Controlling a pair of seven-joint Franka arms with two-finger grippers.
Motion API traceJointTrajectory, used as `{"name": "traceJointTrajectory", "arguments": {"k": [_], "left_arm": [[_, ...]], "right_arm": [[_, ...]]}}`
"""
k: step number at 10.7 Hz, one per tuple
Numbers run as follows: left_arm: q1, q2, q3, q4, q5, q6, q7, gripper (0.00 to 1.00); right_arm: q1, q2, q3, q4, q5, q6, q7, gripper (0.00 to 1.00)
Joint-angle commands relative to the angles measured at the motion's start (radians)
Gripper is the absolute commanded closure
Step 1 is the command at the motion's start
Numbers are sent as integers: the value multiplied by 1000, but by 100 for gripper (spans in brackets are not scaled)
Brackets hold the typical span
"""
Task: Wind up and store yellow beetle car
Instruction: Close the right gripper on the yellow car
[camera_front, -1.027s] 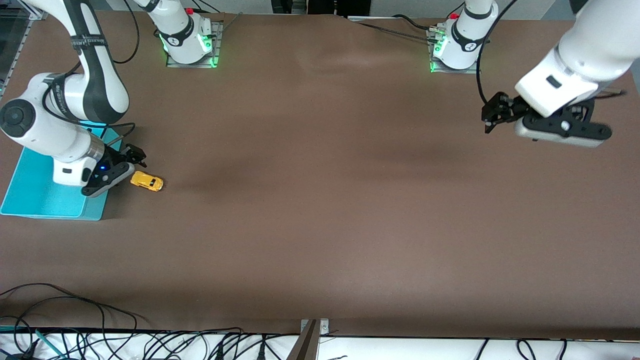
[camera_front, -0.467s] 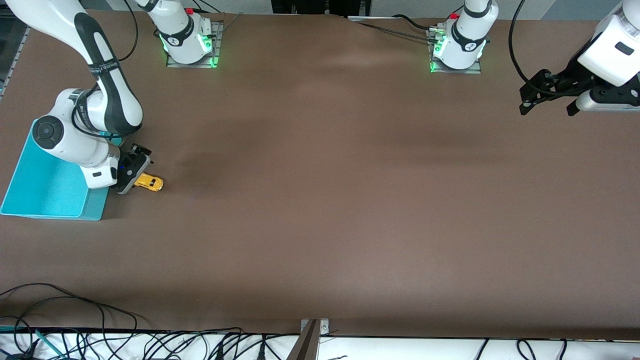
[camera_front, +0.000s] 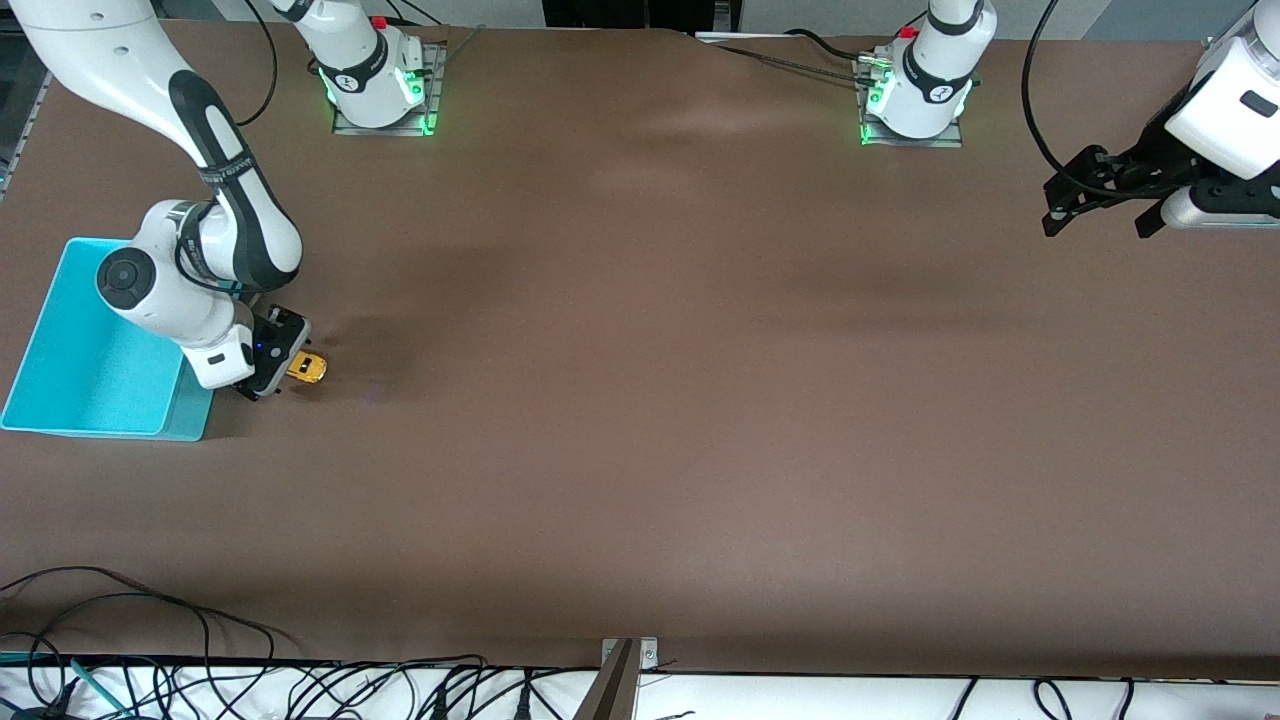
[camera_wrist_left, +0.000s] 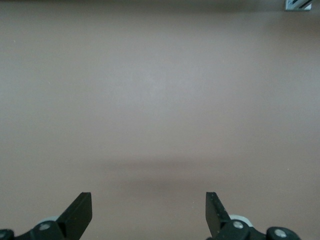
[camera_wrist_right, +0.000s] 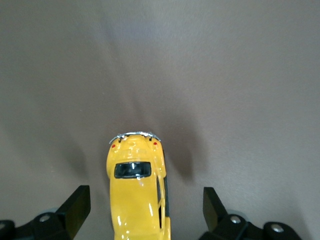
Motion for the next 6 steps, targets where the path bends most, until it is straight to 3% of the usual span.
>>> {"name": "traceJointTrajectory", "arguments": {"k": [1, 6], "left_arm": [[-20, 43, 16, 72, -14, -17, -7, 0], [-8, 50, 16, 68, -14, -60, 4, 0]], "right_arm": [[-12, 0, 8, -1, -3, 16, -39, 15], [-11, -29, 8, 2, -2, -35, -50, 85]]}}
